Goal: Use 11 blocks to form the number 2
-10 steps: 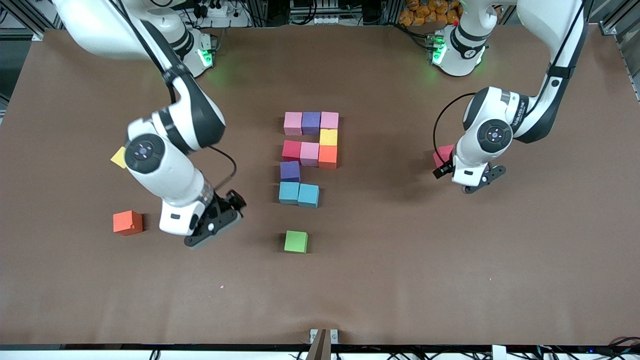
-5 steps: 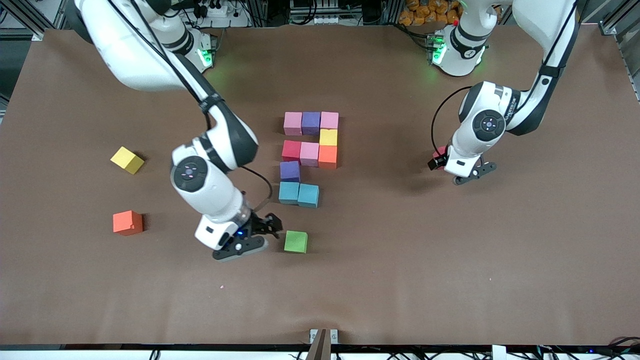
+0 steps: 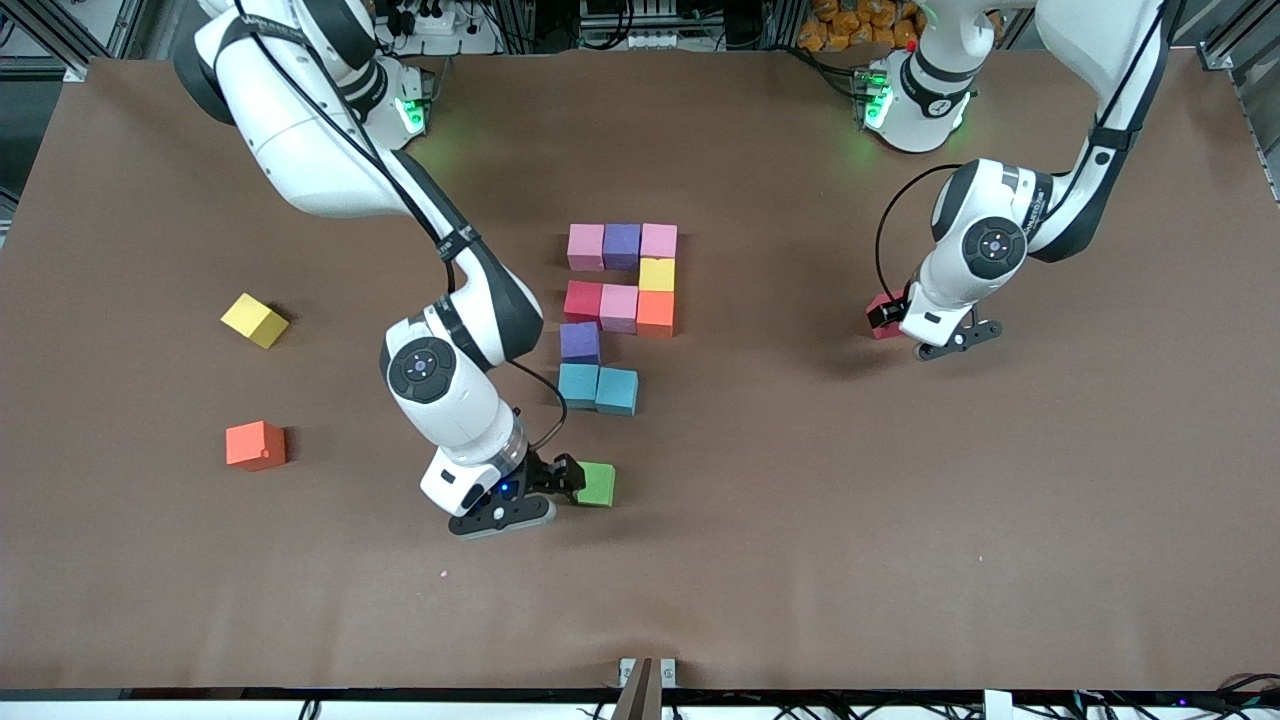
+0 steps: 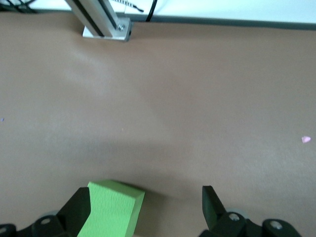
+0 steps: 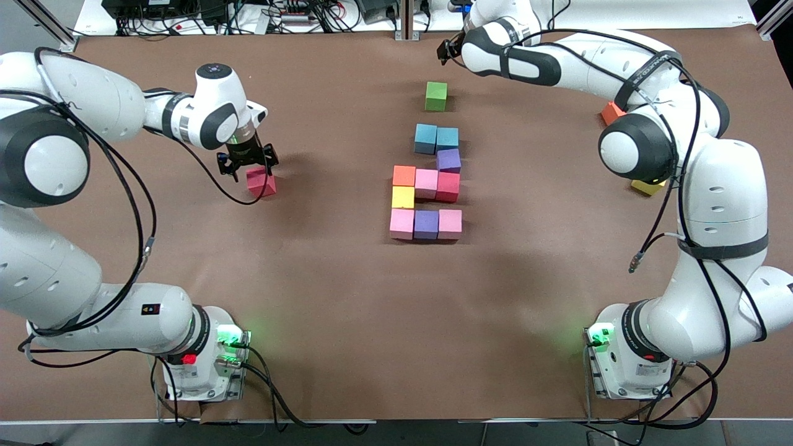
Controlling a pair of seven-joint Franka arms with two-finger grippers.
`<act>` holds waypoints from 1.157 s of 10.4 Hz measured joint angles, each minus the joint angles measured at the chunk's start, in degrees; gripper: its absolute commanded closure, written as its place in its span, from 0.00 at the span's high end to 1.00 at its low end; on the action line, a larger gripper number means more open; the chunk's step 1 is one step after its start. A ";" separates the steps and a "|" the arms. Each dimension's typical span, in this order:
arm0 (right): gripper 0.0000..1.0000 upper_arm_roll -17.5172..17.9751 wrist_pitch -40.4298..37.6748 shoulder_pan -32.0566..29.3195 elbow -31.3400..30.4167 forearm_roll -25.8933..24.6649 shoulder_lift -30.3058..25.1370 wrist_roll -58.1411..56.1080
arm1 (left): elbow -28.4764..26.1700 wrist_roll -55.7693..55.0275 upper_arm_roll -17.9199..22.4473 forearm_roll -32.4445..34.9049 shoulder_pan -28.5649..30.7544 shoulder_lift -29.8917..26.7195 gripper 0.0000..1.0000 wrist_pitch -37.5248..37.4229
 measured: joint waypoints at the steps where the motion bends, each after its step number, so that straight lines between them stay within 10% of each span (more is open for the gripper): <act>1: 1.00 -1.40 1.34 0.81 0.07 0.00 0.64 0.11 | -0.20 0.00 -0.10 -0.57 0.00 0.00 1.00 0.27; 4: 1.00 -2.83 2.49 2.33 0.63 0.00 1.92 0.39 | -1.11 0.06 -0.46 -1.38 -0.01 0.30 1.00 1.99; 6: 1.00 -2.97 2.49 2.41 0.77 0.00 2.02 0.42 | -1.28 0.06 -0.54 -1.39 -0.01 0.91 0.34 2.98; 7: 1.00 -3.12 2.38 2.40 0.97 0.00 2.02 0.45 | -1.28 0.06 -0.55 -1.40 -0.01 1.24 0.19 3.38; 12: 1.00 -3.22 -9.17 1.82 0.48 0.10 -4.96 0.49 | 2.29 -3.99 -0.85 -7.70 -0.53 1.55 0.16 3.97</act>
